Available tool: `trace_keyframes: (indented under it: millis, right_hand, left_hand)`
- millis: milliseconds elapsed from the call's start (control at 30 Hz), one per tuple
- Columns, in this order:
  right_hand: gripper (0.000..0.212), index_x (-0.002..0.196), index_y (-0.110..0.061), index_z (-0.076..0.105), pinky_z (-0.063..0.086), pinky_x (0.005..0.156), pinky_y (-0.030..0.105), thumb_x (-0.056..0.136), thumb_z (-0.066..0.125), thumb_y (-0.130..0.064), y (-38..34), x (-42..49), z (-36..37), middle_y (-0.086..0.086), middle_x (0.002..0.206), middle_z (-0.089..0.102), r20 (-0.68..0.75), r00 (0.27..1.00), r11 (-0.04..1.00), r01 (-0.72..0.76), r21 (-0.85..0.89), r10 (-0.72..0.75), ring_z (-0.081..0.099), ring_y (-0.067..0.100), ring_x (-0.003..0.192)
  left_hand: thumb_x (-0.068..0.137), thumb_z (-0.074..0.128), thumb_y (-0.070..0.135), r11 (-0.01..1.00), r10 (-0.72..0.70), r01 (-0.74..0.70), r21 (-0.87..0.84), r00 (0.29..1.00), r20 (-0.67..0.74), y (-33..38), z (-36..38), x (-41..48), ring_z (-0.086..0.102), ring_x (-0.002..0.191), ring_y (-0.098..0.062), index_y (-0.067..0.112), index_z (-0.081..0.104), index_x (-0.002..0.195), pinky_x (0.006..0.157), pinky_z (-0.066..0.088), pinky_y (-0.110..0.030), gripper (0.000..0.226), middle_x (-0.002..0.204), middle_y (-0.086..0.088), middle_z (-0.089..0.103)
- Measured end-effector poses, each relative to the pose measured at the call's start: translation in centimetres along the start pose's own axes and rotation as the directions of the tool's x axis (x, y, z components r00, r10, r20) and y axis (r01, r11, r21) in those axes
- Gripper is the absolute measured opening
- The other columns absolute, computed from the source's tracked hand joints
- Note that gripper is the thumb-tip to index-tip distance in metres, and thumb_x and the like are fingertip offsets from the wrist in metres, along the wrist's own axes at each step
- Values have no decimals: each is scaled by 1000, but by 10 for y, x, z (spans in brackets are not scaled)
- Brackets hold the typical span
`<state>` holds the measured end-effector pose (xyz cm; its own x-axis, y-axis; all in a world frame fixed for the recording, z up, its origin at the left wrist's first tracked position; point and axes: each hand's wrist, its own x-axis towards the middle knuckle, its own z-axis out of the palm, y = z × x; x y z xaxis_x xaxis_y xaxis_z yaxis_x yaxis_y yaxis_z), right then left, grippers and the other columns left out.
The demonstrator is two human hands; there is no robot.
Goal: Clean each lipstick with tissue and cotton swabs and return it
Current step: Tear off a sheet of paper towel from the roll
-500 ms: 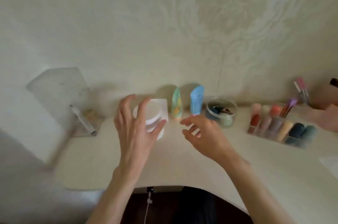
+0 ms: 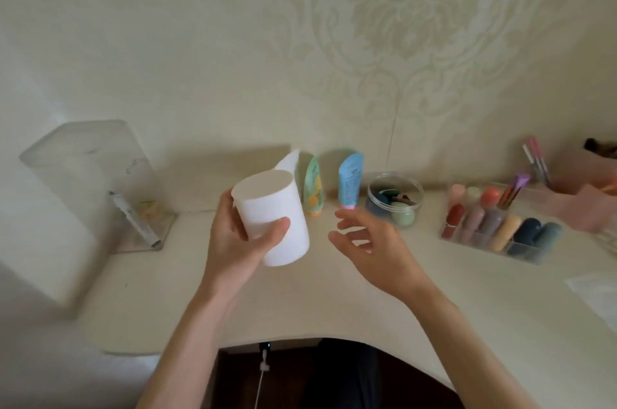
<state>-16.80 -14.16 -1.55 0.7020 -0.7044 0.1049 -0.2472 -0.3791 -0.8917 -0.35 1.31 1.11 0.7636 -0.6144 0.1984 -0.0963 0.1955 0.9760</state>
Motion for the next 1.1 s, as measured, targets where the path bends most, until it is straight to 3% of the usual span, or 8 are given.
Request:
trace_keyframes:
  millis: [267, 400, 467, 633, 767, 867, 967, 1100]
  right_hand:
    - [48, 137, -28, 65, 58, 98, 38, 99, 60, -57, 0, -32, -33, 0, 126, 74, 68, 988, 850, -156, 503, 141, 73, 16, 113]
    - [55, 141, -22, 63, 50, 109, 43, 103, 50, -58, 14, -55, -66, 3, 135, 71, 186, 972, 703, -234, 671, 145, 67, 25, 126]
    - [54, 142, -19, 63, 51, 106, 40, 103, 51, -55, 20, -66, -83, 5, 136, 70, 187, 970, 658, -242, 713, 154, 66, 26, 127]
    - [35, 130, -11, 71, 57, 93, 29, 99, 67, -27, 38, -87, -118, 6, 128, 75, -77, 963, 577, -90, 812, 258, 70, 23, 120]
    - [32, 126, -8, 73, 57, 101, 39, 98, 70, -23, 46, -97, -135, 10, 131, 72, -321, 895, 652, 46, 757, 309, 72, 27, 119]
    - [30, 122, -7, 72, 56, 103, 45, 99, 70, -26, 47, -104, -147, 11, 119, 77, -437, 822, 668, 96, 738, 365, 74, 27, 113]
    - [21, 115, -10, 75, 59, 96, 42, 98, 72, -21, 50, -111, -161, 9, 109, 80, -516, 747, 700, 96, 708, 419, 76, 25, 105]
    - [14, 102, -11, 78, 58, 80, 40, 94, 77, -23, 60, -115, -170, 7, 96, 80, -561, 730, 836, -26, 549, 391, 76, 23, 90]
  left_hand:
    - [63, 78, 35, 966, -106, 201, -165, 883, 457, 2, 39, -20, 68, 114, -39, 11, 68, 128, 96, 54, -59, 71, 122, -21, 72]
    - [61, 80, 37, 939, -140, 300, -171, 784, 605, 4, 85, -33, 75, 102, -19, 31, 80, 111, 80, 60, -34, 50, 111, -2, 78]
    - [53, 93, 51, 905, -169, 383, -188, 726, 666, 5, 106, -39, 75, 101, -18, 31, 81, 109, 77, 61, -33, 60, 111, -1, 79]
    - [41, 102, 42, 712, -344, 648, -269, 657, 671, -6, 155, -45, 75, 102, -28, 7, 75, 119, 74, 63, -39, 90, 120, -17, 74]
    - [41, 103, 51, 673, -424, 708, -215, 607, 672, -9, 184, -51, 72, 113, -24, 11, 63, 134, 78, 63, -36, 110, 131, -13, 71]
    - [36, 103, 56, 679, -477, 721, -138, 577, 663, -9, 194, -49, 73, 113, -23, 13, 61, 135, 76, 63, -35, 116, 129, -11, 72]
    - [45, 101, 49, 734, -528, 679, -13, 583, 617, -11, 192, -46, 76, 105, -23, 16, 66, 128, 71, 64, -37, 96, 120, -10, 76]
    - [56, 91, 38, 801, -532, 595, 67, 655, 537, -15, 188, -42, 77, 98, -27, 13, 69, 121, 77, 64, -40, 74, 110, -12, 79]
